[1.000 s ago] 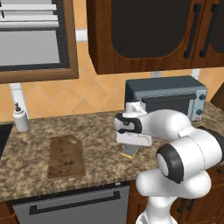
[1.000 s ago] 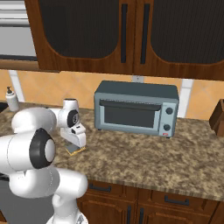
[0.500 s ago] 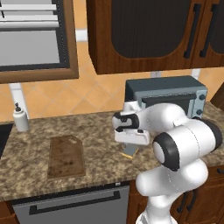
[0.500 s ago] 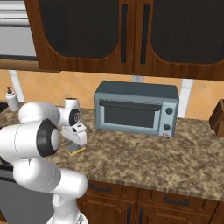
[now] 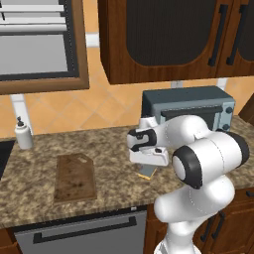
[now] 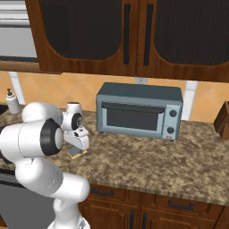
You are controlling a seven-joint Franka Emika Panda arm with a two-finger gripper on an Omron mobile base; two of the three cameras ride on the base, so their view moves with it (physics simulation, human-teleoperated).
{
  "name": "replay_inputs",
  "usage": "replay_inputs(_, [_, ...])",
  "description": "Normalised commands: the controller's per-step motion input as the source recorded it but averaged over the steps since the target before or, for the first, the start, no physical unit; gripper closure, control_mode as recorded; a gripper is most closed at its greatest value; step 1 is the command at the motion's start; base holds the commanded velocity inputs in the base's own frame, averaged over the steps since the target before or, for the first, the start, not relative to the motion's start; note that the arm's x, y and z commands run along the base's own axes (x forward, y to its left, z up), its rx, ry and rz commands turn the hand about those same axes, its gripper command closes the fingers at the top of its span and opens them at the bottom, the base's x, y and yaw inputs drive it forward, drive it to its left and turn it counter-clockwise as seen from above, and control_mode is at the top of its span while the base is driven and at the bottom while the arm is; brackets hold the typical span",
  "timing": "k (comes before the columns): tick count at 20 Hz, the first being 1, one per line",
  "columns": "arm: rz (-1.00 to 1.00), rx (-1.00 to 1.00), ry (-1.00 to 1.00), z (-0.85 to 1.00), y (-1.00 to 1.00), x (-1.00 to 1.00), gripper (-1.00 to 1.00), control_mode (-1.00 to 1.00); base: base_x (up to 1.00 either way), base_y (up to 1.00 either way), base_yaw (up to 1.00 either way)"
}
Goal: Pick up the sponge from the counter and clean the cutting board by briefly scrubbing or pressing down on the cutting board. Once finished, release the sponge.
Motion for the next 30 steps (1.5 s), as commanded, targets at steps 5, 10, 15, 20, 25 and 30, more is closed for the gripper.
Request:
replay_inputs(5, [0.00,0.00,0.00,0.00,0.00,0.00,-1.00,-1.00,0.00,0.00,0.00])
replay_inputs(10, [0.00,0.00,-0.01,-0.08,0.00,0.03,-1.00,-1.00,0.00,0.00,0.00])
replay_inputs(15, [0.00,0.00,-0.01,-0.30,0.00,0.00,-1.00,-1.00,0.00,0.00,0.00])
replay_inputs(20, [0.00,0.00,-0.01,-0.45,-0.02,-0.15,-1.00,-1.00,0.00,0.00,0.00])
replay_inputs(25, [0.03,0.00,-0.01,-0.49,-0.27,-0.73,-1.00,-1.00,0.00,0.00,0.00])
replay_inputs(30, [0.03,0.00,0.00,-0.44,-0.10,-0.47,-1.00,-1.00,0.00,0.00,0.00])
